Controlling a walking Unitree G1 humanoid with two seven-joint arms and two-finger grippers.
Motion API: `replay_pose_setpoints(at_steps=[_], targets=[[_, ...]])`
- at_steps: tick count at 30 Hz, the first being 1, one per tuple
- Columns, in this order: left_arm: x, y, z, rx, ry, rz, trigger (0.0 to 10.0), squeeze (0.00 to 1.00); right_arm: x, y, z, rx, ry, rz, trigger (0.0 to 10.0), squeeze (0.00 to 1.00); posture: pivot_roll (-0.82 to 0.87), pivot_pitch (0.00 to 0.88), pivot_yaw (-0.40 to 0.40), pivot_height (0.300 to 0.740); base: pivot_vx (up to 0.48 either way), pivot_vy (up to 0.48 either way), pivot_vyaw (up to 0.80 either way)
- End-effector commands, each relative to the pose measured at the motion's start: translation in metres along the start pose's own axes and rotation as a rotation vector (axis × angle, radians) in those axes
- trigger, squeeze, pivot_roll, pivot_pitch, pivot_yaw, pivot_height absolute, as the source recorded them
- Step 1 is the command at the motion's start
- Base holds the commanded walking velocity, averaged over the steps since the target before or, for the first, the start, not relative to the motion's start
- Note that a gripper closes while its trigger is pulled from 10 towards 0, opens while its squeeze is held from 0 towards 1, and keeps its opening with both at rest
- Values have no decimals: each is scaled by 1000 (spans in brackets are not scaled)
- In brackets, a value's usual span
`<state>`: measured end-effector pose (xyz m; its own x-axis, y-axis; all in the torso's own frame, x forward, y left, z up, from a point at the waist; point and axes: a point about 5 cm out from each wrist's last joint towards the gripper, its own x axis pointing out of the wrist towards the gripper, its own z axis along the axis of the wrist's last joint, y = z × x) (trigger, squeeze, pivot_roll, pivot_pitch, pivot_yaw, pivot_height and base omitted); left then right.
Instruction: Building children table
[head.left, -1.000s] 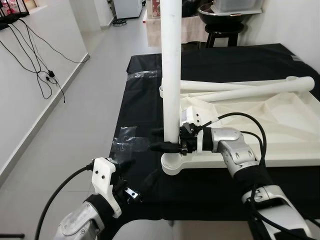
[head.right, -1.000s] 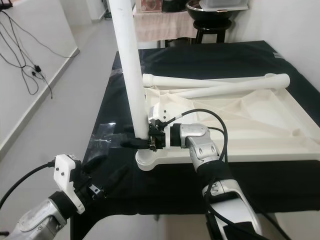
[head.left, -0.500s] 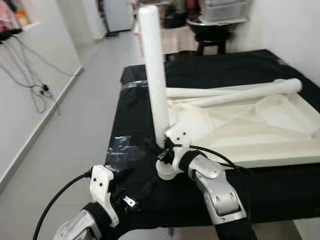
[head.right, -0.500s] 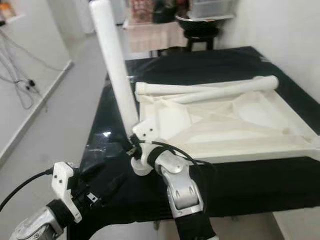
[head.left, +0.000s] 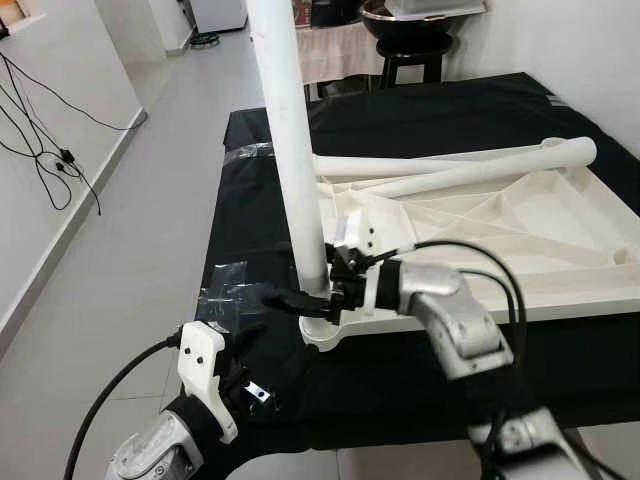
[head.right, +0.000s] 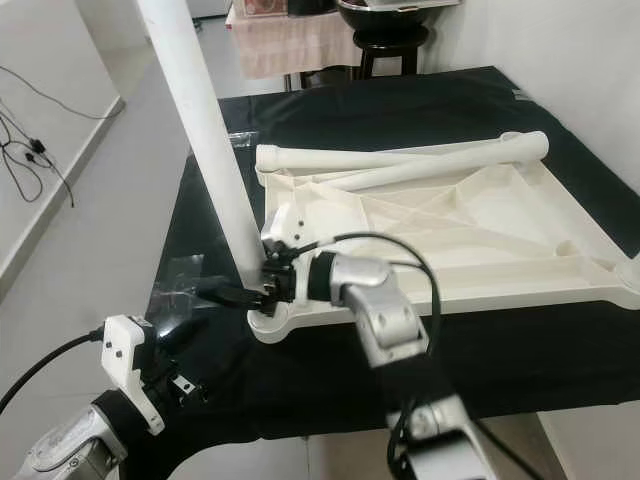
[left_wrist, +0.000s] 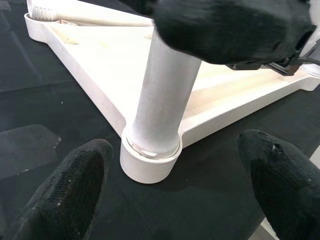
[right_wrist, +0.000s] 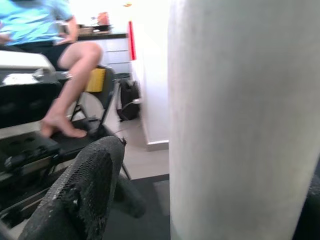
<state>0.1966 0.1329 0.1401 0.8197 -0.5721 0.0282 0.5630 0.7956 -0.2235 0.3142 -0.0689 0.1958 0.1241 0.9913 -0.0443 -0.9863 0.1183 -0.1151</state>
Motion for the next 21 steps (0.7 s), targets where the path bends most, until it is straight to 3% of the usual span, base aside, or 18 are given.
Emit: replay_pose_setpoints(at_steps=[1, 4, 5, 7, 8, 14, 19, 21], targets=[[-2, -1, 0, 1, 9, -7, 10000, 0, 6, 4, -5, 19, -1, 90, 10000, 0, 14, 89, 79, 740, 0, 0, 0], [-2, -1, 1, 3, 12, -5, 10000, 0, 9, -6, -7, 46, 6, 79, 10000, 0, 14, 92, 78, 740, 0, 0, 0], [-2, -2, 1, 3, 13, -5, 10000, 0, 10, -10, -8, 55, 11, 74, 3804, 0, 16, 92, 79, 740, 0, 0, 0], [-3, -2, 0, 4, 14, -5, 10000, 0, 11, -12, -9, 60, 16, 72, 3804, 0, 16, 92, 80, 740, 0, 0, 0], [-3, -2, 1, 4, 14, -5, 10000, 0, 11, -14, -10, 66, 19, 80, 0, 0, 16, 95, 81, 740, 0, 0, 0], [-3, -3, 1, 6, 15, -6, 10000, 0, 2, -20, -19, 79, 45, 69, 0, 0, 17, 99, 76, 740, 0, 0, 0], [-3, -3, 1, 6, 14, -6, 10000, 0, -11, -14, -24, 53, 55, 47, 0, 0, 9, 110, 67, 740, 0, 0, 0], [-3, -3, 1, 7, 13, -4, 10000, 0, -19, -5, -28, 42, 80, 7, 0, 0, 3, 111, 66, 740, 0, 0, 0]])
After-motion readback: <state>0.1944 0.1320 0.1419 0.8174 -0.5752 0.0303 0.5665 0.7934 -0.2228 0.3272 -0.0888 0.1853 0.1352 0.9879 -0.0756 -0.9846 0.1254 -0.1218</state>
